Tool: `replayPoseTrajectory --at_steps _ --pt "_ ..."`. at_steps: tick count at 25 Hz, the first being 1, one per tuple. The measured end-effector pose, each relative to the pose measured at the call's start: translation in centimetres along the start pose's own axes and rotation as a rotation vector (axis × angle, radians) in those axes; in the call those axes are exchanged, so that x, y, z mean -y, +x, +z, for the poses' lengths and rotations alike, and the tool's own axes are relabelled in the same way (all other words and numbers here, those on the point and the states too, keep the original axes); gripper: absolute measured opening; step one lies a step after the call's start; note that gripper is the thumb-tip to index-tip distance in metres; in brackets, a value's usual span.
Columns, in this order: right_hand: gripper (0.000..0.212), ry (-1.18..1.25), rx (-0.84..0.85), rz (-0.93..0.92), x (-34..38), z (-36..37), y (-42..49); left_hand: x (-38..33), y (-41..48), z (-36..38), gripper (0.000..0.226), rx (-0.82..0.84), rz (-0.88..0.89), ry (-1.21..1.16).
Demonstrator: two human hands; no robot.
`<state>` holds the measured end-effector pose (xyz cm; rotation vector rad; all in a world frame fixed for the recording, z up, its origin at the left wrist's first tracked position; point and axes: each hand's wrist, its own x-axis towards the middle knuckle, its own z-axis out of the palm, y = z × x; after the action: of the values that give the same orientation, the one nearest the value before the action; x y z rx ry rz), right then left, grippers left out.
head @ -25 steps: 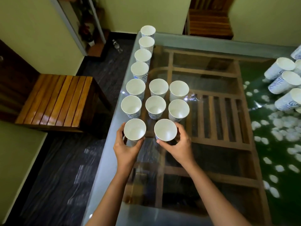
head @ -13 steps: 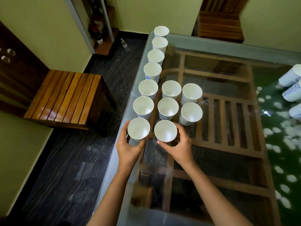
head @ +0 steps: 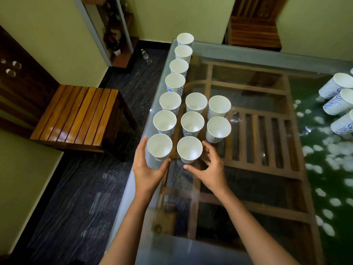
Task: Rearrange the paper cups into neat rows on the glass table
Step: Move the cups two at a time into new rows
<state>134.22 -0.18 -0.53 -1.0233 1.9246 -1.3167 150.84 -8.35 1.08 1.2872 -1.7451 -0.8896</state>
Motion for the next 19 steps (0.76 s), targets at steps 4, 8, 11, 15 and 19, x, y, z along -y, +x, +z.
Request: replayPoseTrajectory --at_steps 4,8,11,15,19 --pt "0.082 0.040 -0.017 0.005 -0.3 -3.3 -1.8 -3.3 -0.8 0.8 0.067 -0.047 0.187 0.034" --pt "0.068 0.063 -0.188 0.026 -1.7 -9.5 -3.6 -8.2 -2.6 7.1 0.044 0.027 0.192 -0.138" --pt "0.058 0.076 -0.369 0.081 -4.0 -16.6 -4.3 -12.9 -4.5 14.5 0.041 0.217 0.123 -0.261" --pt "0.050 0.145 -0.579 0.171 -7.9 -27.8 -4.3 -19.1 -7.0 25.6 0.041 0.429 0.074 -0.310" --pt "0.049 0.150 -0.687 0.236 -12.7 -39.2 -2.7 -24.5 -8.7 37.1 0.050 0.544 0.030 -0.307"
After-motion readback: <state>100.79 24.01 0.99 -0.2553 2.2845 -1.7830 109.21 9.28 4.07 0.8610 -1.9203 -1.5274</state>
